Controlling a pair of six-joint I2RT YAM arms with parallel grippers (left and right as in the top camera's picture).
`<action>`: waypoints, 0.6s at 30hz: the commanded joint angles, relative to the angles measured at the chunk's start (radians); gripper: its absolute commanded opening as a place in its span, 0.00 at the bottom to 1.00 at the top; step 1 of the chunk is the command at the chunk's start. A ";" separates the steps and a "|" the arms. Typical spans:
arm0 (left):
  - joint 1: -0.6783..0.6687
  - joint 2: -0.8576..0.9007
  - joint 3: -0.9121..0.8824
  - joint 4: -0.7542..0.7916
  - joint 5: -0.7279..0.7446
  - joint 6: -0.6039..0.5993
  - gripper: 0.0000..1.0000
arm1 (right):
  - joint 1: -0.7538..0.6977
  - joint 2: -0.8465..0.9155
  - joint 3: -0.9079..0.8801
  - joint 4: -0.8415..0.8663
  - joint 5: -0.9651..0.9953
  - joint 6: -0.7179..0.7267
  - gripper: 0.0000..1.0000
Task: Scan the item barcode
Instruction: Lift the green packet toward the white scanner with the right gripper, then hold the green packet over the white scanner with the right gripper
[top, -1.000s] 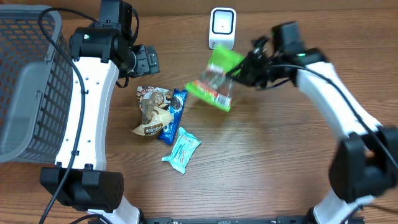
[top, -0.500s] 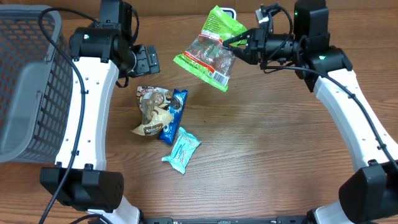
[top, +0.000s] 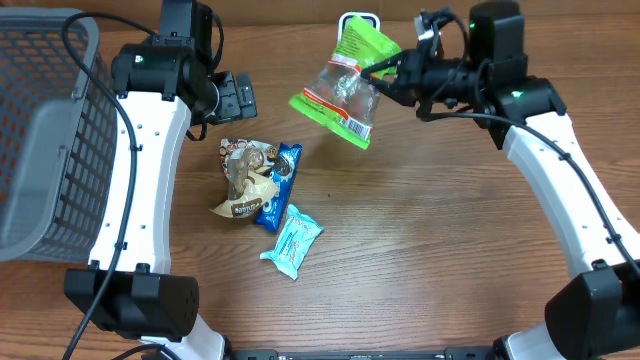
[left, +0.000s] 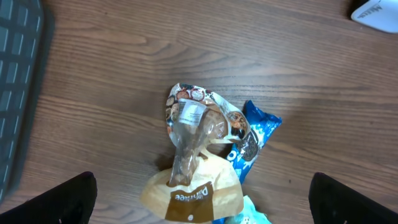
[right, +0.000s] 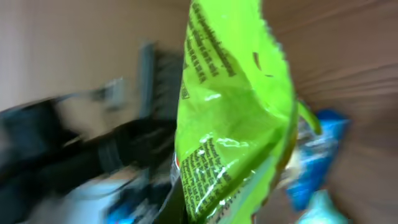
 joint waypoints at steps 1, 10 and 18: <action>-0.001 -0.009 0.017 0.001 -0.008 -0.003 1.00 | 0.070 -0.038 0.020 -0.030 0.552 -0.213 0.04; -0.001 -0.009 0.017 0.001 -0.008 -0.003 1.00 | 0.232 0.017 0.019 0.259 1.128 -0.756 0.04; -0.001 -0.009 0.017 0.002 -0.008 -0.003 1.00 | 0.236 0.205 0.019 0.591 1.129 -1.229 0.04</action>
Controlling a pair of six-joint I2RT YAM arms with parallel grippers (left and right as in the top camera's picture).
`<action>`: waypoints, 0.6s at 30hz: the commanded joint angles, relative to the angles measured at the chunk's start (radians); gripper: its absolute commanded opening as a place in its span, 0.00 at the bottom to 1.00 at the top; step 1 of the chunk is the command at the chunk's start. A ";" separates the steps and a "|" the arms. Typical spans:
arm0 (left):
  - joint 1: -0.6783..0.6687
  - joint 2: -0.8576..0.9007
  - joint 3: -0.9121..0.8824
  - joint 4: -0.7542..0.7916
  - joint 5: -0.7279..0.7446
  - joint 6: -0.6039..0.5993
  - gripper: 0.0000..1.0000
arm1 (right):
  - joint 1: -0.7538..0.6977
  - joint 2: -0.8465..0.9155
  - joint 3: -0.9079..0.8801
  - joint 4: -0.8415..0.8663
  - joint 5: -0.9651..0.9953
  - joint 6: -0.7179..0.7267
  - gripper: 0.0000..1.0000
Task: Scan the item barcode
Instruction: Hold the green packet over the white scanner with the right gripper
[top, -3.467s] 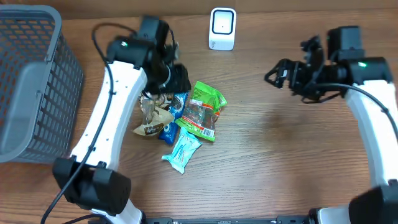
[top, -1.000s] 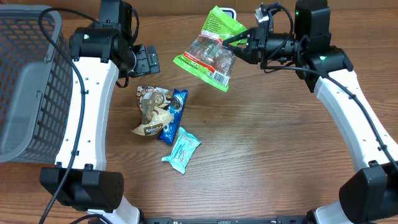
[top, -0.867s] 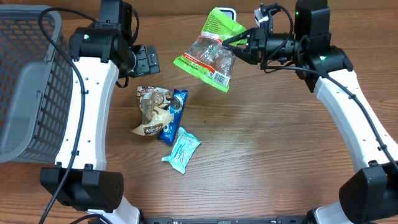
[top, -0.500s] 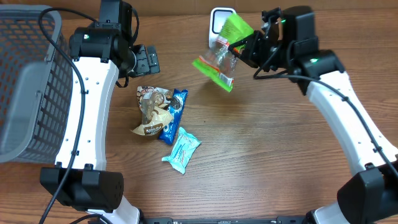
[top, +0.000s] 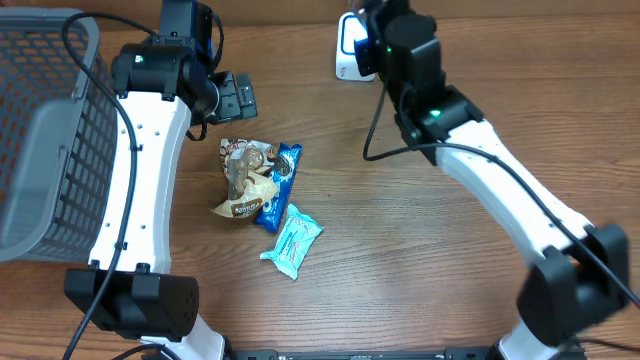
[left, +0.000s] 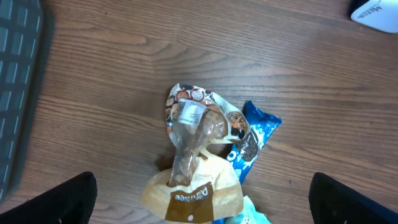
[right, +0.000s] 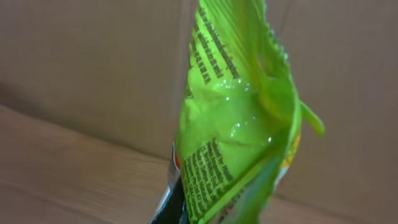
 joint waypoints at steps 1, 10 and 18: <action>-0.001 -0.009 0.017 0.002 -0.008 -0.003 1.00 | -0.002 0.098 0.020 0.134 0.047 -0.275 0.04; -0.001 -0.009 0.017 0.002 -0.008 -0.003 1.00 | -0.003 0.352 0.020 0.634 0.008 -0.480 0.04; -0.001 -0.009 0.017 0.002 -0.008 -0.003 0.99 | -0.005 0.436 0.020 0.791 -0.154 -0.626 0.04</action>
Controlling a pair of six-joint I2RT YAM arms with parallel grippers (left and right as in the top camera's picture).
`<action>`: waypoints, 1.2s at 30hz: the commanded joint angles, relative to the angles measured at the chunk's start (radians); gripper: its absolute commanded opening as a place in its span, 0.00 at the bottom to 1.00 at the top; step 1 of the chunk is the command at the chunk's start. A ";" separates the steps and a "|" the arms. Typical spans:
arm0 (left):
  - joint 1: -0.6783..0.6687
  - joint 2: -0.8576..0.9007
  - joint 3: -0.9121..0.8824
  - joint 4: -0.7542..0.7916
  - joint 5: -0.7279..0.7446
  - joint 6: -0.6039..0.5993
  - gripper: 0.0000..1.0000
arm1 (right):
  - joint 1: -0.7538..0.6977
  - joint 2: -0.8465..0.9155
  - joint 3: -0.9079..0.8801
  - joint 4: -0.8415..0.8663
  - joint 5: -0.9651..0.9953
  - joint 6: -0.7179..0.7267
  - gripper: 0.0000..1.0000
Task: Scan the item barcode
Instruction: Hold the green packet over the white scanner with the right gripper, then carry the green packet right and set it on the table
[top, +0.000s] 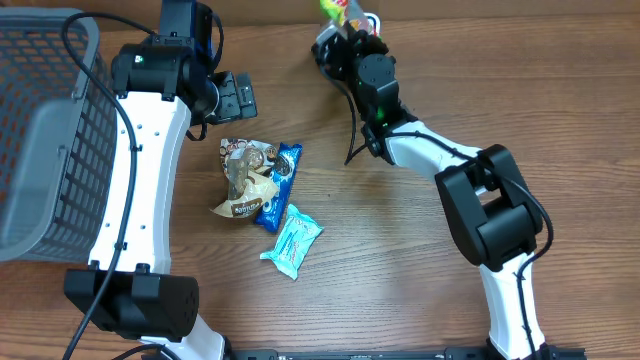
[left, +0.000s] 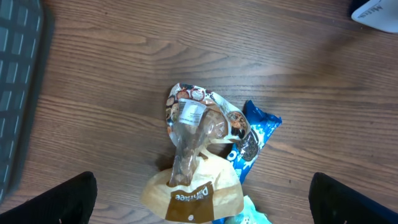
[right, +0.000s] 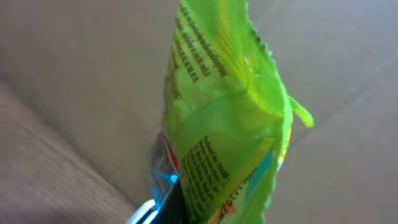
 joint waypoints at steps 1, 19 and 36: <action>-0.001 -0.009 0.017 0.002 -0.008 -0.003 1.00 | -0.006 -0.012 0.023 0.062 -0.093 -0.053 0.04; -0.001 -0.009 0.017 0.002 -0.008 -0.003 1.00 | -0.003 -0.003 0.022 0.096 -0.179 0.208 0.04; -0.001 -0.009 0.017 0.002 -0.008 -0.003 1.00 | -0.024 -0.466 0.022 -0.709 -0.218 0.975 0.04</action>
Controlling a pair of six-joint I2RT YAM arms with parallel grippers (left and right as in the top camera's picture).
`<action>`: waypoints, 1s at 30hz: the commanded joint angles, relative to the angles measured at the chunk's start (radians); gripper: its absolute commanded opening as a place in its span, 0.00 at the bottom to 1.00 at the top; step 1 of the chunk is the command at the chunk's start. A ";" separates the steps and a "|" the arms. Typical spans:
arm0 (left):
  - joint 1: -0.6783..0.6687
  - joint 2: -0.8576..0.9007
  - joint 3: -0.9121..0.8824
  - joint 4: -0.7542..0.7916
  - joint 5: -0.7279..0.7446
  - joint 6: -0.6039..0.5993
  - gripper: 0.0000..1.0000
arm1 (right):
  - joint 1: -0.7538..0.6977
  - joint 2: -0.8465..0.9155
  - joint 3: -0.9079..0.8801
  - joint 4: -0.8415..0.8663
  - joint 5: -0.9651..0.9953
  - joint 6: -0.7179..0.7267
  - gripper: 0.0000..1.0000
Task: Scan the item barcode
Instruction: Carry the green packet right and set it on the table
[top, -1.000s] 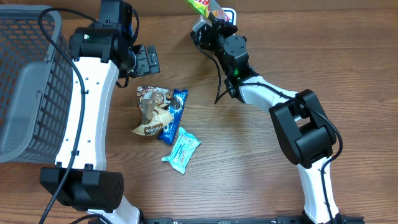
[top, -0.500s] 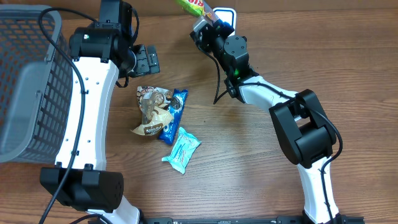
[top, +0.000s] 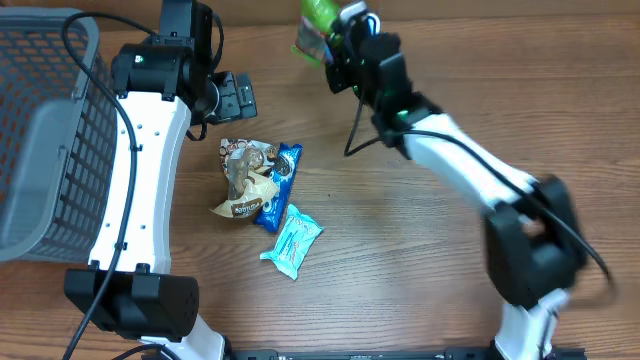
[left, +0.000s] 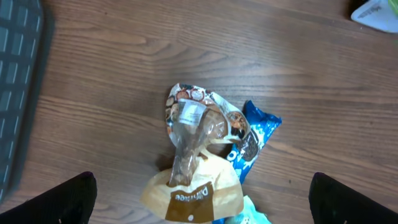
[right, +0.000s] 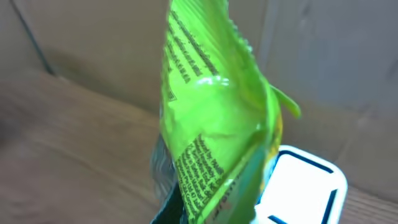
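Observation:
A bright green snack bag (top: 318, 22) hangs at the table's far edge with my right gripper (top: 342, 45) shut on its lower end. In the right wrist view the bag (right: 214, 124) fills the middle, printed side toward the camera. The white barcode scanner (right: 306, 186) lies just behind and below it. The scanner's corner (left: 376, 12) shows greenish in the left wrist view. My left gripper (top: 236, 97) is open and hovers over the pile of snacks, with its fingertips (left: 78, 196) wide apart.
A brown snack bag (top: 245, 180), a blue packet (top: 282, 180) and a teal packet (top: 293, 240) lie together left of the middle. A grey wire basket (top: 45, 130) stands at the left edge. The left arm (top: 140, 170) runs along beside it.
The green bag has shifted a little to the left at the far edge. The white scanner now shows beneath it in the right wrist view. The left arm has not moved.
My right gripper first held the green bag above the table, right of the scanner. Then it was at the far edge, with the bag out of the overhead view. After that the bag showed over the scanner, and now it hangs just beside it.

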 joint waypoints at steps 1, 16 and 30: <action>-0.001 -0.009 0.017 0.000 -0.008 -0.003 1.00 | -0.046 -0.284 0.023 -0.263 -0.043 0.217 0.04; -0.001 -0.009 0.017 0.000 -0.008 -0.003 1.00 | -0.505 -0.496 -0.051 -1.134 -0.317 0.249 0.04; -0.001 -0.009 0.017 0.000 -0.007 -0.003 1.00 | -0.563 -0.107 -0.156 -1.164 -0.365 0.166 0.04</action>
